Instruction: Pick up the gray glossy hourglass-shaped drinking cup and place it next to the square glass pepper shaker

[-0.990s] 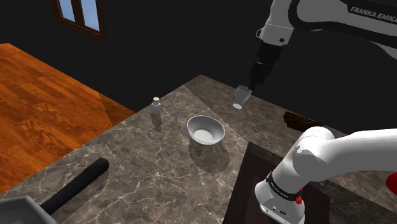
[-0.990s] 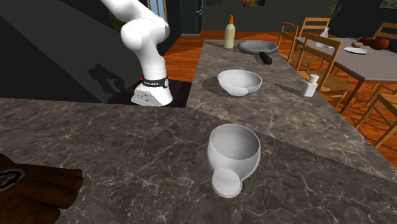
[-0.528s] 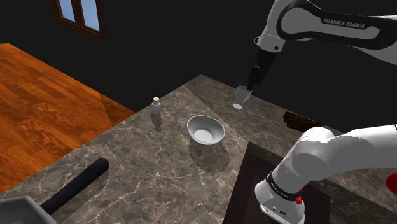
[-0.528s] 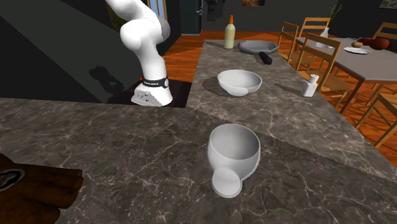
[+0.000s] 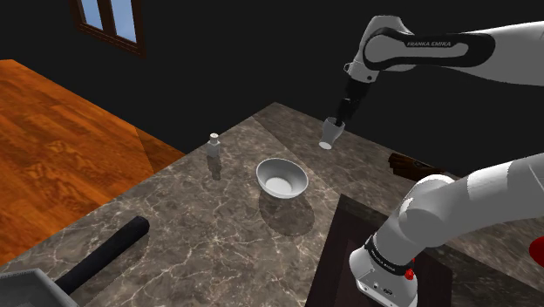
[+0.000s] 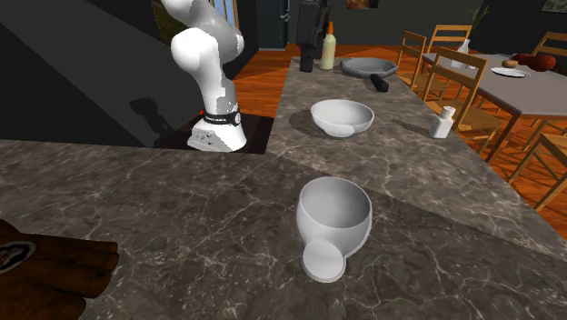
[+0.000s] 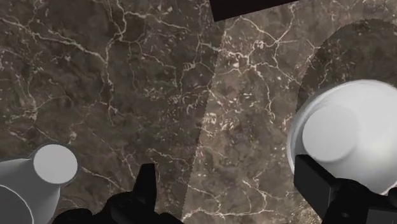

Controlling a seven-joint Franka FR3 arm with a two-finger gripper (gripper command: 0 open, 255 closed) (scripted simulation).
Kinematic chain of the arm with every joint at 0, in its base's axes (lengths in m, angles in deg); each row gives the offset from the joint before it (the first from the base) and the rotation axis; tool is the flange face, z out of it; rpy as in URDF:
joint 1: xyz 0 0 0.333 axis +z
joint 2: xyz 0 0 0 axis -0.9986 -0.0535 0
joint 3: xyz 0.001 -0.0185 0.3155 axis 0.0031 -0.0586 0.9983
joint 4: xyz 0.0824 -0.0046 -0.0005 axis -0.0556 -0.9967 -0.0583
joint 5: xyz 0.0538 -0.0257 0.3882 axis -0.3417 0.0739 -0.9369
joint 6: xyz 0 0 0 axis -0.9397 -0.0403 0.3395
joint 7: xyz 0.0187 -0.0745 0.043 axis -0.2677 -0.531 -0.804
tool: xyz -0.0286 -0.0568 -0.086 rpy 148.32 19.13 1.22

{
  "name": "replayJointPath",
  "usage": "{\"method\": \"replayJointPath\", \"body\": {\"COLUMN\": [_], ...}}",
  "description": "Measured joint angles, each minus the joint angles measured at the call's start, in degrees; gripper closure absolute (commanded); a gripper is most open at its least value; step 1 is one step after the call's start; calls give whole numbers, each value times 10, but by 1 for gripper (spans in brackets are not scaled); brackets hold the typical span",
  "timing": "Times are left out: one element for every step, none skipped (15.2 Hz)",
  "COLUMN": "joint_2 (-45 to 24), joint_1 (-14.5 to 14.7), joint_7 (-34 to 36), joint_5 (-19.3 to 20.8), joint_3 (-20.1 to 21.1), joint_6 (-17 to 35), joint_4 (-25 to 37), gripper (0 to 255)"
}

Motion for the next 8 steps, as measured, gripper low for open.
{"method": "replayJointPath", "body": {"joint_2": [-20,-34,-50,-69,-83,-106,-123,-144], "joint_1": [1,0,0,-2,-2,0,-1,-1], "joint_7": [-12,-26,-38,-56,-67,-82,-99,-116], "joint_5": [-1,0,-1,-2,-4,-9,-12,-20], "joint_3": [-11,-22,-32,-47,-56,-68,-81,-92], "joint_6": [13,22,34,49,60,76,87,97], "joint_4": [10,17,22,28,33,41,48,61], "gripper": [0,0,0,0,0,0,0,0]}}
